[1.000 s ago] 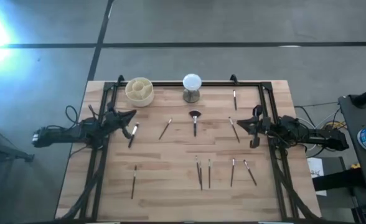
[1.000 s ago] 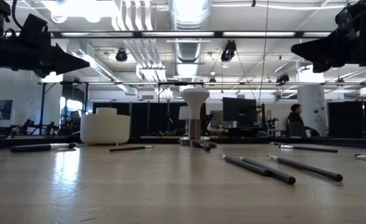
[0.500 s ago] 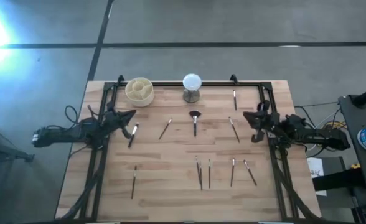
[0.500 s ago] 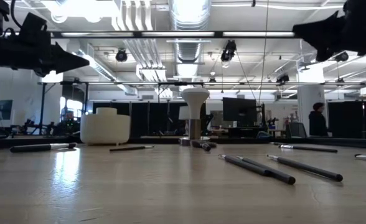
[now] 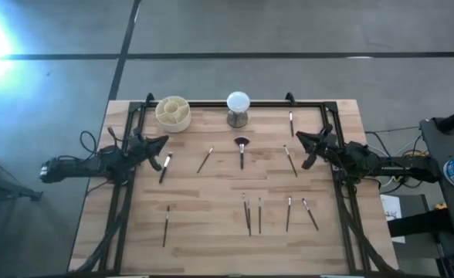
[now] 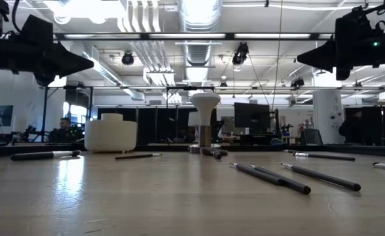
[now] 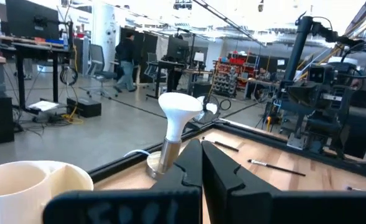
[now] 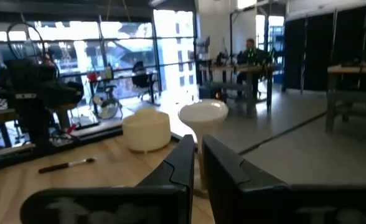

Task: Put items in baskets/containers
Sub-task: Put the eyeshadow brush into the organizer

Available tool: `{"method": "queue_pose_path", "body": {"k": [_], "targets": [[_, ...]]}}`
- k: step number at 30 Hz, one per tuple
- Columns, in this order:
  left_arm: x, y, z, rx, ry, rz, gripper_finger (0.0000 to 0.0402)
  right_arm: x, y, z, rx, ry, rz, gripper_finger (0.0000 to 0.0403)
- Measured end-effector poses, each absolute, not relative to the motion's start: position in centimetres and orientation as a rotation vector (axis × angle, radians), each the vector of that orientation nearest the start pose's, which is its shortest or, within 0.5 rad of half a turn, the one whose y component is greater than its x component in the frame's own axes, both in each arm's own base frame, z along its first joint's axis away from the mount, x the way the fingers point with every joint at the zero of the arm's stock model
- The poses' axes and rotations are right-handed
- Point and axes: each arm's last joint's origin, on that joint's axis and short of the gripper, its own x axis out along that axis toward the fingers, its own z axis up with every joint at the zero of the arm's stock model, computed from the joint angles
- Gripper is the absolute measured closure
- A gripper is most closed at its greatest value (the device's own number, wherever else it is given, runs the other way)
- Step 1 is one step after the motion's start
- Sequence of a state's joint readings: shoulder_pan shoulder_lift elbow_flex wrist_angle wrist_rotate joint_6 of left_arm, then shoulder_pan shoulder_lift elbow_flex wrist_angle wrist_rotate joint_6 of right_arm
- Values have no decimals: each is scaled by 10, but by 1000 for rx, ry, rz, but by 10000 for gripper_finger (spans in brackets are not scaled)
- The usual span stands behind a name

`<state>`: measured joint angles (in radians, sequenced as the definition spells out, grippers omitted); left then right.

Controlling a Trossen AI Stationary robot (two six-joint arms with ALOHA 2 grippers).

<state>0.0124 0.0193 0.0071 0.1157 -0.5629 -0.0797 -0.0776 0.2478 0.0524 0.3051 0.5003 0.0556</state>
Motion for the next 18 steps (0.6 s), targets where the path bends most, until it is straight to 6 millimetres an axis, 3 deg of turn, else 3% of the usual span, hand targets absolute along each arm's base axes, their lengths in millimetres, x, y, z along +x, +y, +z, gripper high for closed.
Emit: {"method": "queue_pose_path", "body": {"k": [18], "targets": [[95,15,176,-180,-148,486,401,134,-25,213,240,330,-672,375]]}}
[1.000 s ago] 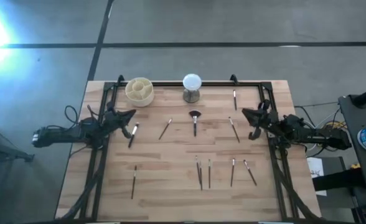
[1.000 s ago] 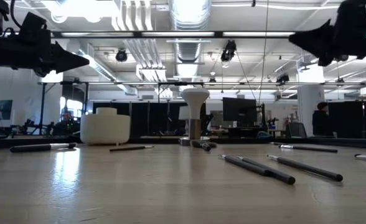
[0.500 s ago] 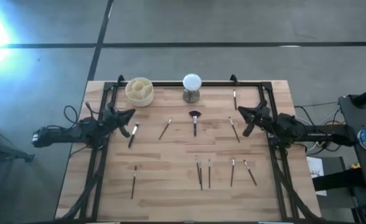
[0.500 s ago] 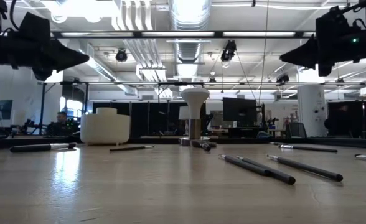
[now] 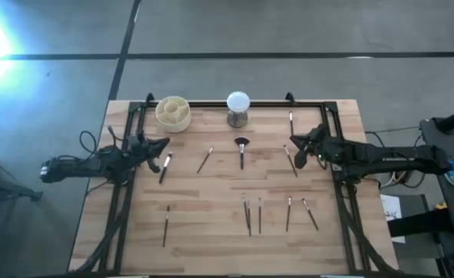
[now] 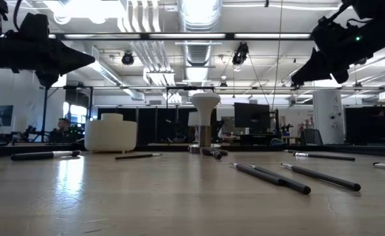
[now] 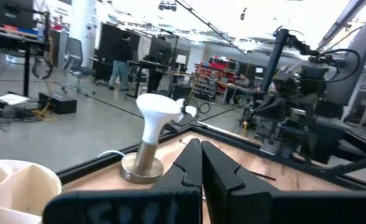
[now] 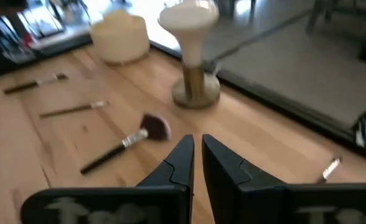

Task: Put items in baskets/containers
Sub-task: Put the eyeshadow brush into the organizer

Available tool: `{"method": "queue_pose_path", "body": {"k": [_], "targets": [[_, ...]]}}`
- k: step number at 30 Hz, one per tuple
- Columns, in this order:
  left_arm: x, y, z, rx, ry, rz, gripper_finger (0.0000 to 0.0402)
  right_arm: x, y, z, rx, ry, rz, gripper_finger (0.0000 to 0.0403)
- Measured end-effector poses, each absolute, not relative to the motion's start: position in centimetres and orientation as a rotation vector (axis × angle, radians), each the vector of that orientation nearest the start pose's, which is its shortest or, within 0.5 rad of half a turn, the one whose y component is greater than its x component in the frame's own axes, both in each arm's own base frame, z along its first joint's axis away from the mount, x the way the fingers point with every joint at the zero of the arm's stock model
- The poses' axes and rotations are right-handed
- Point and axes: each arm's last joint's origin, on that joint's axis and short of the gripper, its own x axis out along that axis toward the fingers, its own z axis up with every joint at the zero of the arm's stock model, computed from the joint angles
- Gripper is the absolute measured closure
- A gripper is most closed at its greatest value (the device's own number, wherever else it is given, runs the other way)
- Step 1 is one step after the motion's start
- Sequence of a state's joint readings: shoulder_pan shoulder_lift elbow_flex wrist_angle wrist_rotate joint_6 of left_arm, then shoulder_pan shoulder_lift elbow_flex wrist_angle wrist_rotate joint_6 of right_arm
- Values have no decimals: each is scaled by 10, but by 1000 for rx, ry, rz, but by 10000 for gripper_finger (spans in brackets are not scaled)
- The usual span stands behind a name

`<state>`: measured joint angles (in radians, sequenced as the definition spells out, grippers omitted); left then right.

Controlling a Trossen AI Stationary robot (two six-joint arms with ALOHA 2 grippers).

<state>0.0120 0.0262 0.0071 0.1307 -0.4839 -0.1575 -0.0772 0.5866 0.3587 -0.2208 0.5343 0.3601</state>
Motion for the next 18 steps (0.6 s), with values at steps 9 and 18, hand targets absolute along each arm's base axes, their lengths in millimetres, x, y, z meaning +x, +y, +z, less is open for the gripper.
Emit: {"method": "queue_pose_path", "body": {"k": [9,18], "targets": [[98,14,173,-204,-116,465,401,149,-26,213,316,529,-749,363],[99,14,171,-200,-91,468,401,168,-38,206,445,671,-801,303]]}}
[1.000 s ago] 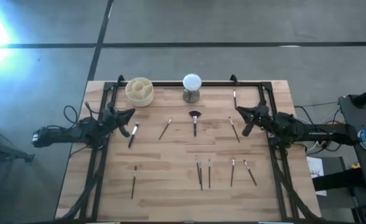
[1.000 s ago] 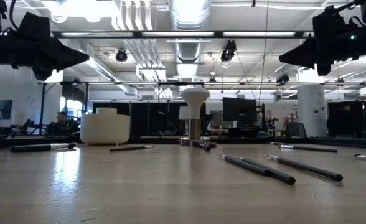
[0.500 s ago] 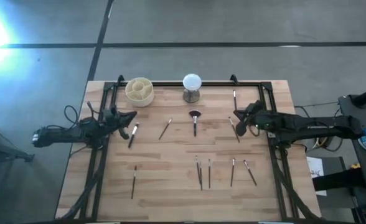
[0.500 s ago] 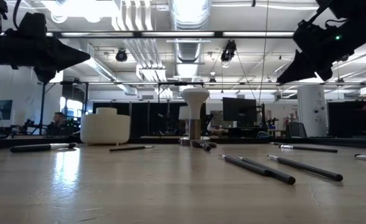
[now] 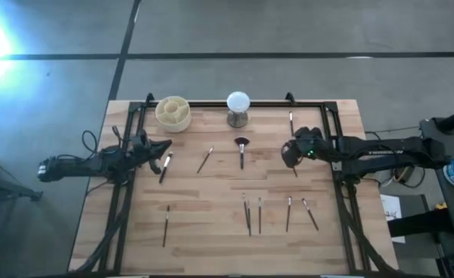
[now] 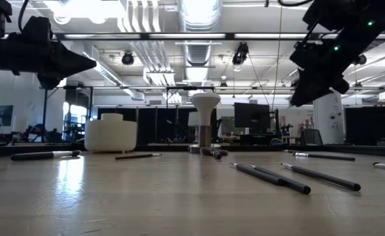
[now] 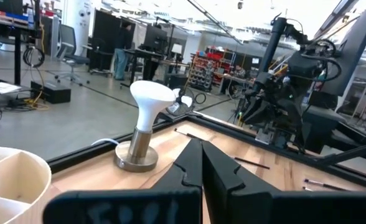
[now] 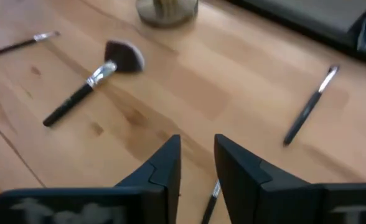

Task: Put items in baskets/containers
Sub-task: Put the eyeshadow brush into the organizer

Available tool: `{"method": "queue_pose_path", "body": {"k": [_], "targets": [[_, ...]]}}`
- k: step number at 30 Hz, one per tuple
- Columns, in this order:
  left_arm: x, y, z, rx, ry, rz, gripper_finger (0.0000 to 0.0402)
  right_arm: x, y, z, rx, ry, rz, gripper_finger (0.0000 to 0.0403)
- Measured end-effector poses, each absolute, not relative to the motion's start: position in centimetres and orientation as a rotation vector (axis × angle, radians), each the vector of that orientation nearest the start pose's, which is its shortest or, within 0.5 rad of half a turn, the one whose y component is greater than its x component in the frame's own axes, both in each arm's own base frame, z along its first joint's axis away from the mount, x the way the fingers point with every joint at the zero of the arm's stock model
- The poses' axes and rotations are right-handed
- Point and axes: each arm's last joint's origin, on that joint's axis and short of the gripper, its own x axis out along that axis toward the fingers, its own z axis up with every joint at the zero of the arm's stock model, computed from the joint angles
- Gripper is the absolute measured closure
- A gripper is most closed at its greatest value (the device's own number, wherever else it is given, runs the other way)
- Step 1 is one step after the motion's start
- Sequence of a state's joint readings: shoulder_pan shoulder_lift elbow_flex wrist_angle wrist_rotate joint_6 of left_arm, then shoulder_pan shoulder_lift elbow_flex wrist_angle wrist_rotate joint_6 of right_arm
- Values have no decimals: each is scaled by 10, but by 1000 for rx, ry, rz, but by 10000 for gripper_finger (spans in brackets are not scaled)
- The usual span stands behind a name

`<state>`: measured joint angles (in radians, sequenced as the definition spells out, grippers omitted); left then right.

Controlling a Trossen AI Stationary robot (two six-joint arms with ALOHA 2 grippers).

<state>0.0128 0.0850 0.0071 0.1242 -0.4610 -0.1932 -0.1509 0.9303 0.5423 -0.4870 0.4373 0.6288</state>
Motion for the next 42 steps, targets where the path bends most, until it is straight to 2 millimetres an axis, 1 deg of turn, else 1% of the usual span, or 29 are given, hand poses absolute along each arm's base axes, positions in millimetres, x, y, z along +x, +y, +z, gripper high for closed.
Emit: {"method": "queue_pose_path", "body": {"k": [4,7,12,17,27,31,37,42], "targets": [[100,14,170,-193,-78,469,401,175,-48,205,497,777,-824,274],[101,14,169,-192,-68,470,401,180,-59,204,555,829,-838,264],[102,14,168,-188,-53,472,401,188,-78,194,673,910,-831,265],[103,14,167,-186,-43,473,401,198,-90,183,712,976,-861,271],[104,14,165,-183,-25,474,401,212,-97,153,776,1110,-909,269],[104,14,164,-183,-16,475,401,217,-101,144,777,1119,-924,272],[105,14,164,-190,-8,476,401,222,-108,133,762,1111,-964,292],[105,14,163,-199,-7,476,401,223,-109,128,741,1124,-976,315]]}}
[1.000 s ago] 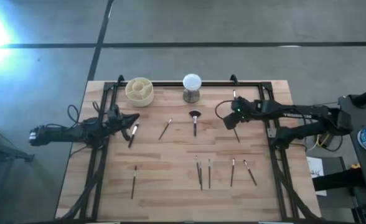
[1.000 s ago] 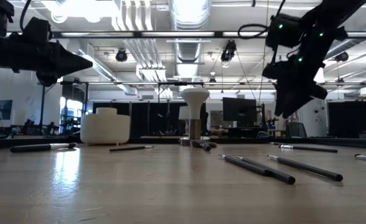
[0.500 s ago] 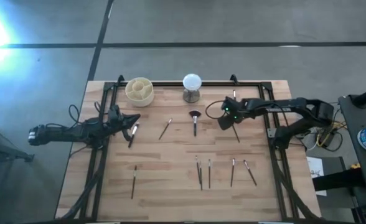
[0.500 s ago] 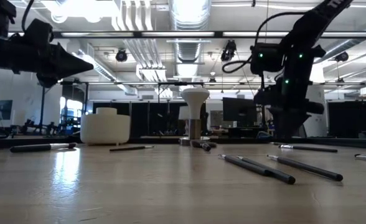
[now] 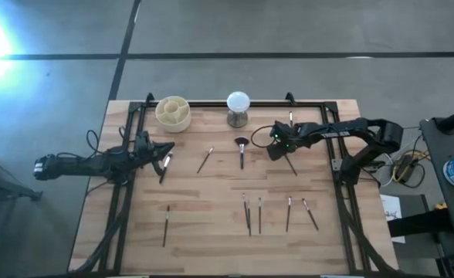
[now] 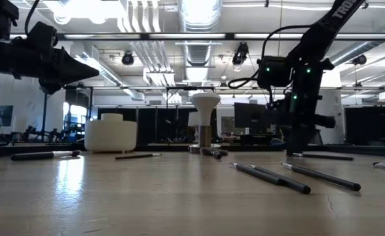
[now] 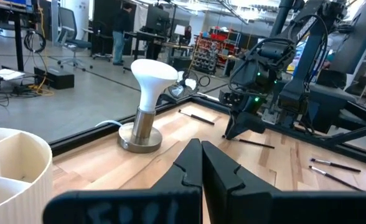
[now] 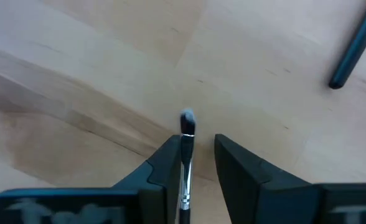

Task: Put items in baskets/containers
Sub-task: Put the eyeshadow brush into the organizer

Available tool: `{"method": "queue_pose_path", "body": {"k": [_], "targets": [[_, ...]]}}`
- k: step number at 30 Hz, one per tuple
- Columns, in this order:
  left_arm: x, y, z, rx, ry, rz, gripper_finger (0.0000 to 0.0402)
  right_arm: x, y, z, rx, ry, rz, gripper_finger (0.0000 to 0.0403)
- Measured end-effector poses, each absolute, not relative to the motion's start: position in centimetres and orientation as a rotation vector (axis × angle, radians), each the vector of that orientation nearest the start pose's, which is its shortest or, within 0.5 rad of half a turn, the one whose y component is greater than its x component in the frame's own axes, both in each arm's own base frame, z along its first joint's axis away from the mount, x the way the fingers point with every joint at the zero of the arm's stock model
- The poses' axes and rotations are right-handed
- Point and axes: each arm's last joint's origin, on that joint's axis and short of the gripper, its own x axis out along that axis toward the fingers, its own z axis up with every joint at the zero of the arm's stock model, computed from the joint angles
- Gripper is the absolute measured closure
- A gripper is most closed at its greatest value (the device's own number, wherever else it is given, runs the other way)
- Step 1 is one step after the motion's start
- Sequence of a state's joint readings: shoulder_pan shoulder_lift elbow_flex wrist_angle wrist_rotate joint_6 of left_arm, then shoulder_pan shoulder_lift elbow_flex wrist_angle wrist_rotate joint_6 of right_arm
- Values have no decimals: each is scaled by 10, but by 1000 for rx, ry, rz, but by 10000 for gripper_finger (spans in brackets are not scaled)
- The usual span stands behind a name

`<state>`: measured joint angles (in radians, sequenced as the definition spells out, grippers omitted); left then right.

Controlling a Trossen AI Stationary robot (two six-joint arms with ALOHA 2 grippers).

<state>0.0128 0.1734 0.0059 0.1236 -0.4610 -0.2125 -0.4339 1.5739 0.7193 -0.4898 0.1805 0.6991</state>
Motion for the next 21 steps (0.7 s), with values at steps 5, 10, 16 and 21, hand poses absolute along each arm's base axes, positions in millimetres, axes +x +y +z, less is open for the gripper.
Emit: {"method": "queue_pose_path", "body": {"k": [5,10,16,21], "targets": [[105,14,162,-220,-4,477,402,225,-110,126,718,1128,-964,342],[105,14,163,-235,-7,477,402,225,-110,127,686,1126,-936,362],[105,14,164,-231,-11,477,402,226,-110,127,648,1139,-902,375],[105,14,164,-249,-14,468,402,225,-110,131,621,1140,-872,376]]}}
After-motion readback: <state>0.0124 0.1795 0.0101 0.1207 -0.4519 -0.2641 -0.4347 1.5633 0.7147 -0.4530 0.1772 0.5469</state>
